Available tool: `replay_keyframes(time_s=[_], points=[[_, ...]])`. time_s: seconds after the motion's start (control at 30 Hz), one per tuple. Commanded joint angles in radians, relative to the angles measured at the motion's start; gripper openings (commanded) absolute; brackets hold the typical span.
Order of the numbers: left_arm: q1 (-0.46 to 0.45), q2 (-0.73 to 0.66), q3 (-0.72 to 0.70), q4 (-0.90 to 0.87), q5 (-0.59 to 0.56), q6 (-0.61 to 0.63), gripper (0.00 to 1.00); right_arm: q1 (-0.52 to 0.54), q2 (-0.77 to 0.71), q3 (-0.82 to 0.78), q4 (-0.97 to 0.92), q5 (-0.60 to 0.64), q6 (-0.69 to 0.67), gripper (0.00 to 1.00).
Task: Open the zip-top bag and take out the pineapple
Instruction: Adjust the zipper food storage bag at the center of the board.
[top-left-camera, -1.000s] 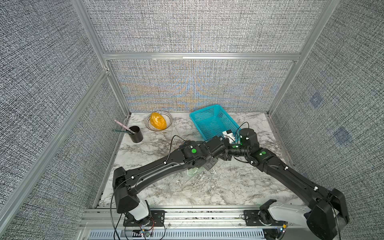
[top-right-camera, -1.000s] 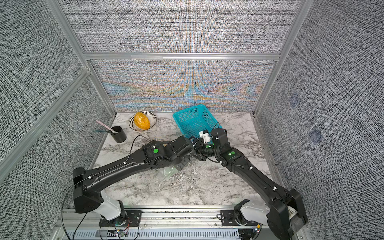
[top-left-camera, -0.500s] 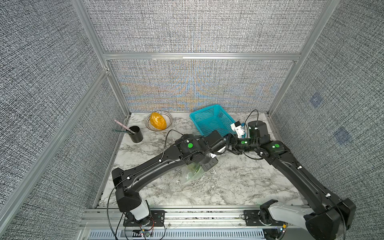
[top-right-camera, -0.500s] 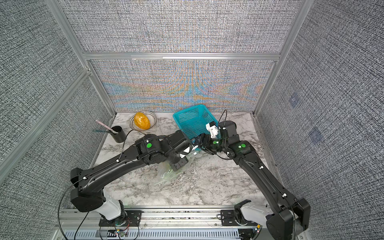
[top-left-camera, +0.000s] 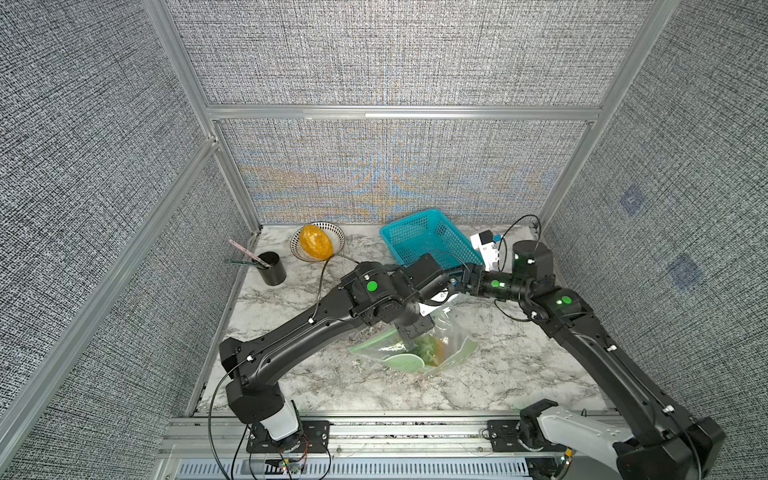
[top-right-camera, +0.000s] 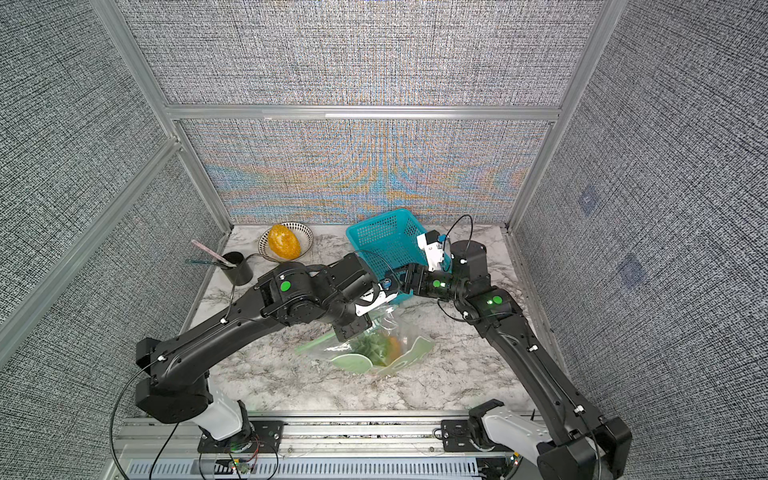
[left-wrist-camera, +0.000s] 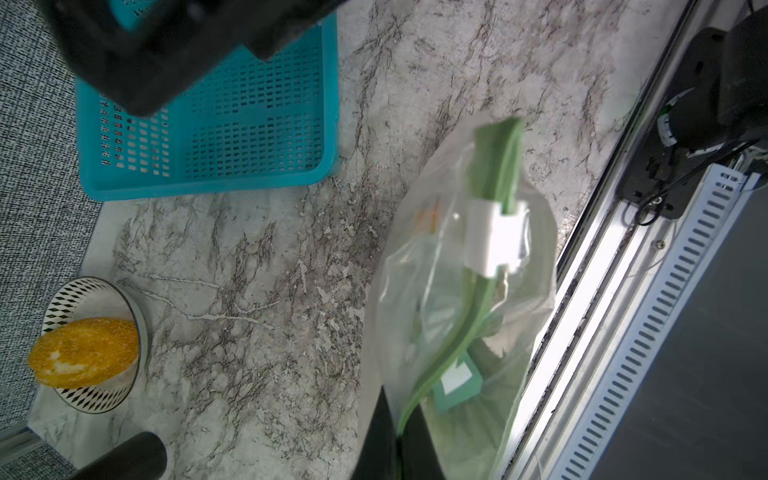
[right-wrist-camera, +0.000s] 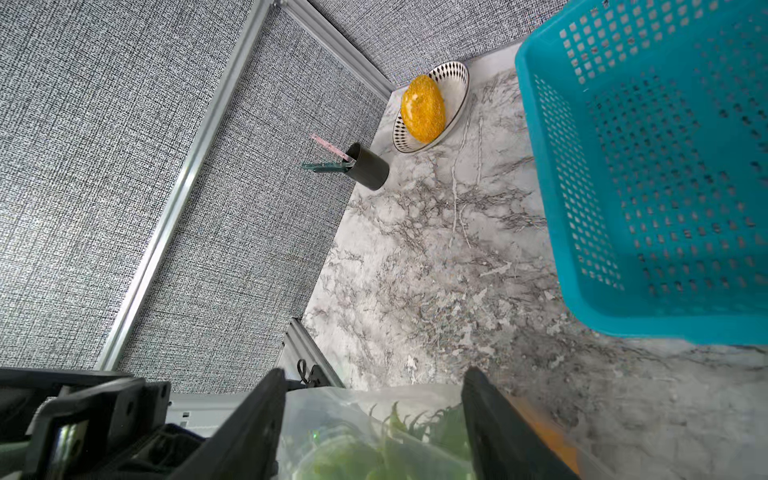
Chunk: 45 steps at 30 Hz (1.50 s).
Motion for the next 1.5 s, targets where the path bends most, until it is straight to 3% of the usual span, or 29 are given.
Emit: replay_keyframes(time_s=[0.0, 0.23, 0.57, 0.83, 1.47], points=[[0.006, -0.017, -0.039, 0.037, -0.033, 0.023, 0.01, -0.011, -0.016, -0.046, 0.129, -0.045, -0.014, 0.66], [0.036, -0.009, -0.038, 0.099, -0.006, 0.026, 0.03, -0.069, -0.084, -0.142, 0.211, -0.126, -0.034, 0.66], [0.041, 0.043, 0.033, 0.09, 0.304, 0.026, 0.1, -0.082, -0.106, -0.172, 0.312, -0.232, -0.002, 0.66], [0.117, 0.054, 0.024, 0.13, 0.514, 0.0, 0.13, -0.131, -0.169, -0.216, 0.306, -0.271, -0.002, 0.66], [0.27, 0.022, -0.108, 0.224, 0.825, -0.054, 0.13, -0.203, -0.291, -0.304, 0.284, -0.368, 0.03, 0.65]])
